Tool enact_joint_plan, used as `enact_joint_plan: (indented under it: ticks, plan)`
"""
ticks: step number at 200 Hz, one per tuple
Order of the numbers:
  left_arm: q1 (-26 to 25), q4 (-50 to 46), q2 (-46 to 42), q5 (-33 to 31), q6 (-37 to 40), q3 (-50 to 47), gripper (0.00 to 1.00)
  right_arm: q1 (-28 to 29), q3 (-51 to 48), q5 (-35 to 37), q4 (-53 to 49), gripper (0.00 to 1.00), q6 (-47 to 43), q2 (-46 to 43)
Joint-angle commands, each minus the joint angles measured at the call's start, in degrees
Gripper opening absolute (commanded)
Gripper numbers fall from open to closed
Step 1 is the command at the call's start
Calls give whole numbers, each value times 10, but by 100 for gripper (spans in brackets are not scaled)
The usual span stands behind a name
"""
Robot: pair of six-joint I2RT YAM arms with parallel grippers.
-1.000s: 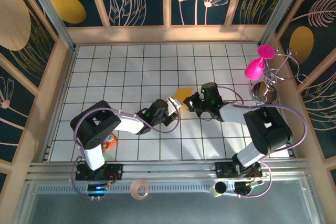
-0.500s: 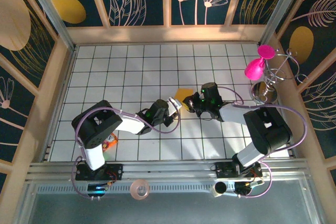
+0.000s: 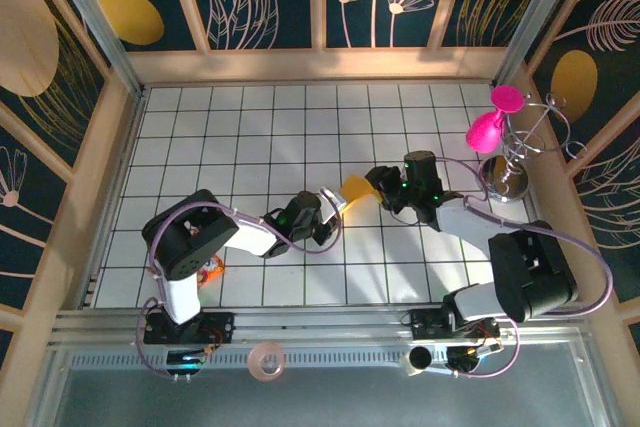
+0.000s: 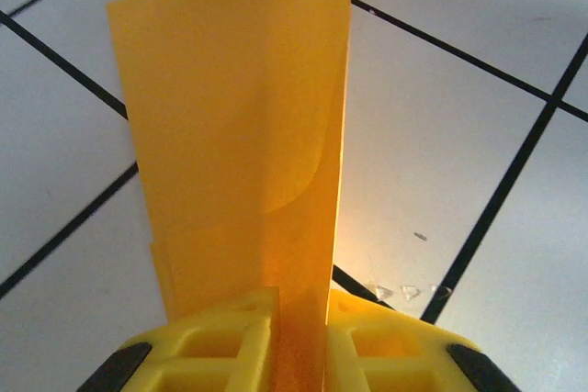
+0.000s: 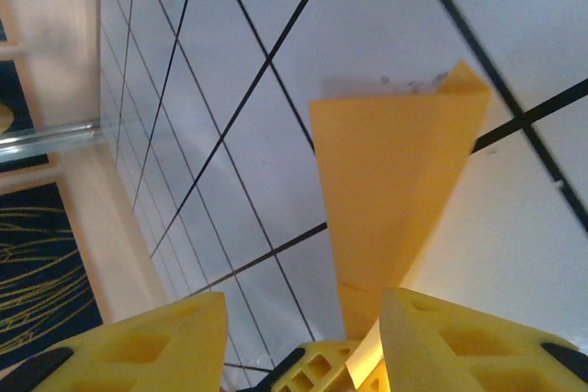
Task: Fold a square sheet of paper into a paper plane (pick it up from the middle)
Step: Fold the wing for the fifth time at the center of the table.
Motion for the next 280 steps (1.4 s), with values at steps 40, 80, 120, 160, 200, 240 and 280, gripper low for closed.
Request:
enact_joint_plan:
  ticks: [40, 80, 120, 160, 200, 240, 280]
  plan:
    - [1, -36, 17, 58, -64, 8, 16, -13, -22, 45, -50, 48, -69, -33]
    - [16, -86, 13, 113, -143, 35, 14, -15, -27, 46, -48, 51, -169, -49]
    - [47, -54, 8, 188, -242, 28, 15, -15, -42, -36, 0, 52, -222, -36]
    - [72, -38, 13, 253, -323, 40, 14, -9, -41, -58, 5, 52, -250, -10]
    - [79, -54, 34, 259, -366, 63, 14, 16, -21, -44, -9, 52, -272, 34]
    - [83, -72, 64, 277, -399, 92, 13, 29, 5, -43, -16, 52, -289, 77]
    - [87, -80, 74, 294, -420, 105, 13, 32, 24, -35, -21, 50, -301, 103]
